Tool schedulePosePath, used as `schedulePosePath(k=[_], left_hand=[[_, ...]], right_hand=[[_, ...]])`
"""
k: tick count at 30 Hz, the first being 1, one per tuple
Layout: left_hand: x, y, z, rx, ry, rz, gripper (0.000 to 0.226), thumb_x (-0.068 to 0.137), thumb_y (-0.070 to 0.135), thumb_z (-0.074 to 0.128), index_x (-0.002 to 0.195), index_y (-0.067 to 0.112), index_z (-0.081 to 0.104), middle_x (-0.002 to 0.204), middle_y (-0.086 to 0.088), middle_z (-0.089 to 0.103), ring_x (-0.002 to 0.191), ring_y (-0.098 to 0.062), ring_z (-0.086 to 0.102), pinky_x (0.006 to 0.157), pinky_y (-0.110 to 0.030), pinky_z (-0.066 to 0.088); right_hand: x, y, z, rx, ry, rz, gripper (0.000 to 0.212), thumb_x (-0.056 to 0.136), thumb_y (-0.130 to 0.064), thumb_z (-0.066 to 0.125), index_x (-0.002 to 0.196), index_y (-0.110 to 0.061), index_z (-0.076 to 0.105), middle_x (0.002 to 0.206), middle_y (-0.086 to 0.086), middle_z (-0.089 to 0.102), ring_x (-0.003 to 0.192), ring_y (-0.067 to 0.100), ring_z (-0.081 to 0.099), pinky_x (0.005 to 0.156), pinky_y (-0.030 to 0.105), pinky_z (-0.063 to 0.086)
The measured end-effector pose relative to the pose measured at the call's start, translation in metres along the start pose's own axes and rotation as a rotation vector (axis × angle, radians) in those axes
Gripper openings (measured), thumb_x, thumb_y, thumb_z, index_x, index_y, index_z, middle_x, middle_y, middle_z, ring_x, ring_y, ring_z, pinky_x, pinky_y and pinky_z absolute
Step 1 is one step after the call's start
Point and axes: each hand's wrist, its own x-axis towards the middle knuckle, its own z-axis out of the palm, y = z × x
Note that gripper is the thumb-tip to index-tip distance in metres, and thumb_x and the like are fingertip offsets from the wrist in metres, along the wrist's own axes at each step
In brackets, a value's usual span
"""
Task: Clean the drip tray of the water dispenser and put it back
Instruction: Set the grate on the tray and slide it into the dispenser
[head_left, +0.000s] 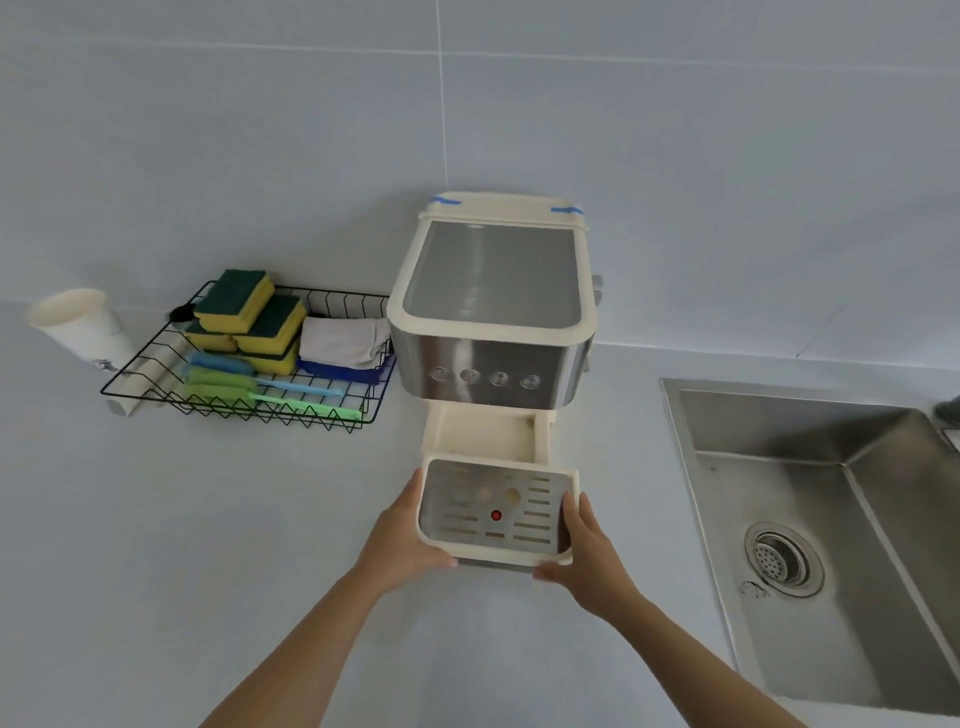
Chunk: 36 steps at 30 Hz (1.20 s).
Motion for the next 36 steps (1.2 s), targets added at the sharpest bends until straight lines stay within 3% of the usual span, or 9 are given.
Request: schedulePosePath(k=[9, 16, 22, 31, 33, 36], left_hand=[[0.049, -0.023, -0.024, -0.03, -0.061, 0.003, 0.111, 0.054, 0.014, 0.083, 0.142, 0.029, 0.017, 0.121, 0.004, 0.055, 0.106, -0.015, 0.054, 0.077, -0.017, 0.045], [0.064, -0.032, -0.021, -0.018, -0.096, -0.088, 0.121, 0.05, 0.021, 0.082, 0.146, 0.027, 0.008, 0.137, -0.005, 0.049, 0.119, -0.022, 0.051, 0.093, -0.03, 0.048], [0.074, -0.03, -0.019, -0.034, -0.077, -0.05, 0.114, 0.056, 0.012, 0.081, 0.145, 0.026, 0.01, 0.133, 0.0, 0.05, 0.106, -0.014, 0.049, 0.078, -0.02, 0.042], [0.095, -0.023, -0.021, -0.007, -0.055, -0.065, 0.118, 0.058, 0.013, 0.08, 0.147, 0.023, 0.002, 0.145, 0.001, 0.039, 0.125, -0.019, 0.044, 0.09, -0.023, 0.04], [0.1, -0.021, -0.021, -0.011, -0.058, -0.075, 0.115, 0.058, 0.014, 0.081, 0.146, 0.022, 0.008, 0.139, 0.003, 0.042, 0.123, -0.02, 0.046, 0.088, -0.024, 0.041], [0.109, -0.02, -0.022, 0.001, -0.046, -0.079, 0.088, 0.057, 0.013, 0.081, 0.129, 0.017, 0.032, 0.114, 0.005, 0.051, 0.107, -0.02, 0.054, 0.077, -0.024, 0.042]], right_hand=[[0.036, -0.021, 0.012, -0.017, 0.065, 0.053, 0.095, 0.073, -0.005, 0.073, 0.143, -0.015, 0.01, 0.13, 0.003, 0.036, 0.111, 0.008, 0.039, 0.099, 0.026, 0.044], [0.053, -0.016, 0.014, -0.067, 0.06, 0.057, 0.095, 0.072, -0.004, 0.073, 0.142, -0.011, 0.01, 0.128, 0.004, 0.035, 0.108, 0.01, 0.041, 0.099, 0.025, 0.044], [0.065, -0.01, 0.015, -0.096, 0.051, 0.056, 0.094, 0.073, -0.004, 0.072, 0.143, -0.009, 0.009, 0.131, 0.005, 0.034, 0.11, 0.009, 0.038, 0.1, 0.027, 0.043], [0.09, -0.007, 0.004, -0.121, 0.045, 0.07, 0.092, 0.072, -0.007, 0.074, 0.141, -0.009, 0.014, 0.132, 0.002, 0.033, 0.113, 0.015, 0.044, 0.098, 0.029, 0.046], [0.095, -0.008, 0.001, -0.13, 0.045, 0.054, 0.083, 0.072, -0.006, 0.074, 0.137, -0.007, 0.021, 0.131, 0.003, 0.034, 0.108, 0.013, 0.042, 0.098, 0.029, 0.046], [0.103, -0.007, -0.002, -0.14, 0.051, 0.071, 0.065, 0.072, -0.007, 0.075, 0.124, -0.007, 0.036, 0.126, 0.008, 0.039, 0.103, 0.013, 0.043, 0.096, 0.028, 0.047]])
